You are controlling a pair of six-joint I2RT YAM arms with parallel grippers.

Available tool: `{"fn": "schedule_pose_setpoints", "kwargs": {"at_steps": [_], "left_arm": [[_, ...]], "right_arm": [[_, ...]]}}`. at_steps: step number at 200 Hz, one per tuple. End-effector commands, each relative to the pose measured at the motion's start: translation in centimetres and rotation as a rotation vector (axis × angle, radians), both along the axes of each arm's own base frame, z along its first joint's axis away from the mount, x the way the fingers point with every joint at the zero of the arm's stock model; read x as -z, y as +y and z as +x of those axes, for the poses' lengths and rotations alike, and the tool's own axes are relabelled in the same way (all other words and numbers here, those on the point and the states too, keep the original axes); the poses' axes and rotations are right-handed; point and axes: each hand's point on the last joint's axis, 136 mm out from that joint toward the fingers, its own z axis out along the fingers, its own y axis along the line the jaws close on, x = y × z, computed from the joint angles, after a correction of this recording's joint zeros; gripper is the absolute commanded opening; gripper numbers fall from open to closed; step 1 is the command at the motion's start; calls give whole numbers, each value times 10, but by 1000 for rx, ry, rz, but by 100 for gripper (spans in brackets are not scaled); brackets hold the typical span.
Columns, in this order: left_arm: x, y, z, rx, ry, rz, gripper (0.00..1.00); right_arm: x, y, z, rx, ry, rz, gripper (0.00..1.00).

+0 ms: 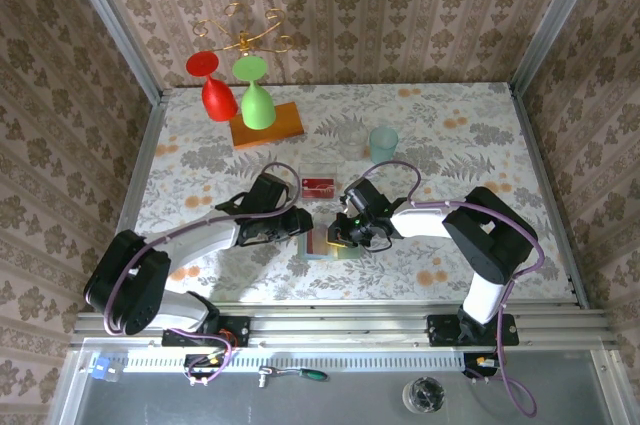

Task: Take the credit cards out of the card holder

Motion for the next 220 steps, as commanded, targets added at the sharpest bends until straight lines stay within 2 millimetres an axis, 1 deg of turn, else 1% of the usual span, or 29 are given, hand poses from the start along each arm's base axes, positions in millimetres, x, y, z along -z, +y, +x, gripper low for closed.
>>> {"fn": "schedule_pose_setpoints", "kwargs": {"at_steps": [1, 30, 77, 109, 158, 220], "left_arm": [[-8, -11, 1, 18, -1, -20, 33], [-2, -15, 1, 23, 12, -22, 33], [14, -14, -2, 18, 43, -6, 34], [18, -15, -3, 17, 53, -7, 34], [21, -19, -3, 20, 60, -10, 32], [17, -23, -3, 26, 55, -31, 25]], "right_arm": [[5, -8, -5, 18, 24, -18, 14], [5, -9, -5, 18, 23, -17, 14], [5, -7, -5, 18, 27, -4, 14], [5, -6, -6, 20, 30, 7, 14], [5, -6, -7, 18, 32, 11, 14], [-1, -3, -6, 16, 21, 33, 14]]}}
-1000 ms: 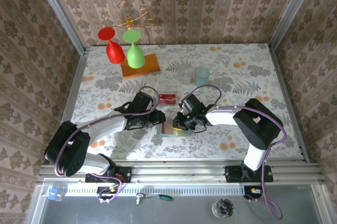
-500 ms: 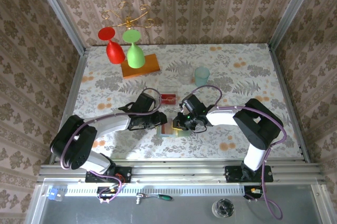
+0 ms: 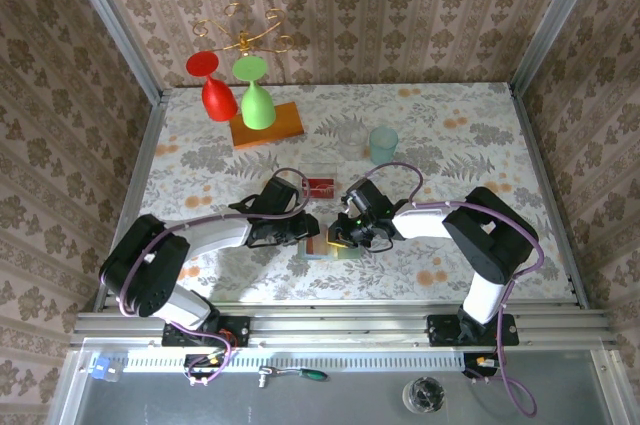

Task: Take the credit cards out of the card holder

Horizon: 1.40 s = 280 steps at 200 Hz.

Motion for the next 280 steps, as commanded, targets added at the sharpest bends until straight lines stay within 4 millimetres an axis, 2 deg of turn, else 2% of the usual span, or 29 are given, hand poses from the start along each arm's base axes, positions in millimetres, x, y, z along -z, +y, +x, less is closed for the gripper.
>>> {"fn": "schedule_pose_setpoints", "kwargs": {"at_steps": [1, 44, 72, 124, 143, 150, 156, 209, 280], "left_arm": [[-6, -7, 1, 9, -2, -27, 25], [-15, -11, 2, 17, -13, -47, 24], [-23, -15, 1, 30, -26, -54, 24], [-30, -28, 0, 54, -33, -64, 26], [-33, -36, 0, 72, -36, -67, 27], [-32, -39, 0, 76, -35, -65, 27], [-31, -41, -1, 81, -31, -62, 28], [-27, -62, -3, 119, -18, -56, 31], [-23, -81, -2, 141, -1, -54, 37]], "right_arm": [[0, -4, -4, 6, 13, 0, 14], [-19, -3, -1, 8, -29, 19, 18], [-35, -11, 1, 15, -73, -10, 21], [-63, -45, 7, 60, -153, -85, 21], [-70, -59, 8, 84, -177, -101, 22], [-67, -65, 8, 92, -172, -121, 22], [-77, -69, 8, 101, -199, -113, 22], [-81, -93, 5, 147, -218, -117, 23], [-80, -102, -1, 162, -223, -104, 24]]}}
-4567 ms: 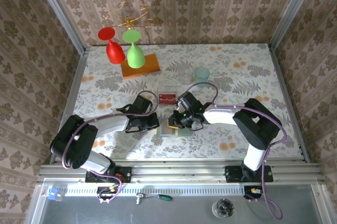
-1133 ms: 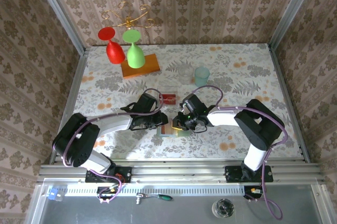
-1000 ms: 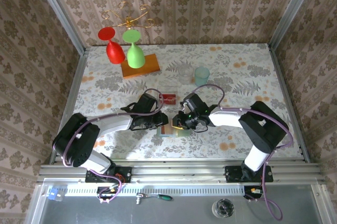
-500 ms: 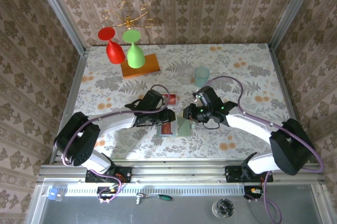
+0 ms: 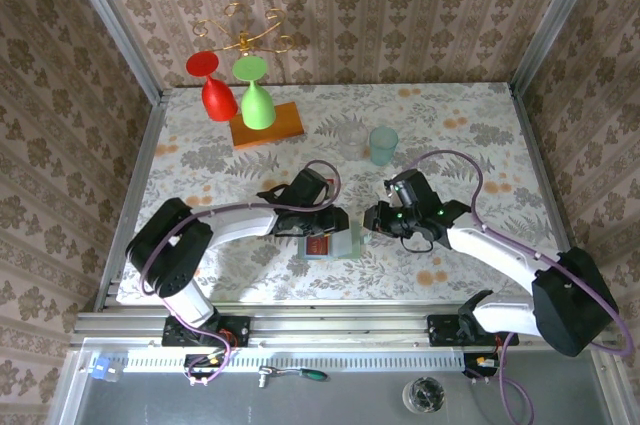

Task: Take the credit cards out of the card holder

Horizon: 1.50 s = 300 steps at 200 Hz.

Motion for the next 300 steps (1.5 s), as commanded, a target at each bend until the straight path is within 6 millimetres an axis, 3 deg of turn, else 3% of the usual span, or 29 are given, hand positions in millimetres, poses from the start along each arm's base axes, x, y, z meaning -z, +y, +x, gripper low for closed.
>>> {"fn": "schedule_pose_setpoints", "kwargs": {"at_steps": [1, 43, 91, 166, 171, 203, 235, 300], "left_arm": [[-5, -8, 0, 7, 11, -10, 37], [-11, -7, 0, 16, -8, -7, 38], [-19, 9, 1, -8, -37, -12, 38], [-18, 63, -4, -117, -66, 3, 37], [-17, 67, -5, -125, -65, 7, 37], [-7, 89, -9, -170, -51, 41, 36], [-3, 99, -12, -187, -47, 61, 32], [7, 93, -7, -157, -35, 67, 9]], "right_arm": [[0, -7, -3, 6, -10, -14, 24], [4, -4, -8, 12, 4, 19, 24], [4, 11, -10, -16, 14, 26, 24], [0, 59, -10, -118, 24, 17, 23], [8, 61, -10, -123, 45, 1, 23], [16, 78, -13, -158, 72, -4, 23], [22, 89, -15, -183, 95, -5, 23], [33, 103, -11, -198, 114, 27, 23]]}}
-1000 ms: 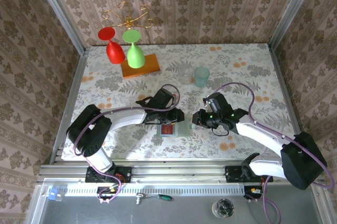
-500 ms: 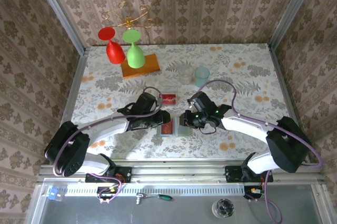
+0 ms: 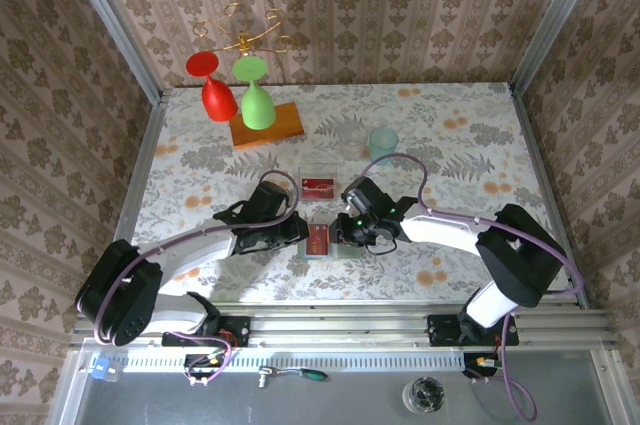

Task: Take the credit cards out of the card holder

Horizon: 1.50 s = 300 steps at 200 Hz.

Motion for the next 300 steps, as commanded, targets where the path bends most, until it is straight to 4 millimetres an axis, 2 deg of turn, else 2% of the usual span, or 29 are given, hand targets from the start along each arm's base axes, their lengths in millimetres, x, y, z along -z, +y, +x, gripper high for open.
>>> {"fn": "schedule_pose_setpoints", "kwargs": {"at_steps": [1, 37, 71, 130, 197, 300], "left_arm": [[8, 0, 2, 20, 12, 18, 9], [10, -7, 9, 29, 13, 17, 5], [15, -3, 8, 35, 18, 48, 5], [6, -1, 12, 42, -5, 39, 4], [21, 3, 7, 48, 31, 56, 2], [40, 12, 0, 40, 78, 104, 1]], "right_arm": [[-7, 14, 6, -1, 2, 47, 22], [-4, 18, 6, -4, 17, 66, 23], [0, 22, 10, -1, 32, 91, 23], [1, 25, 20, 13, 34, 97, 25], [4, 26, 21, 15, 42, 96, 30], [11, 28, 25, 20, 52, 98, 31]]}}
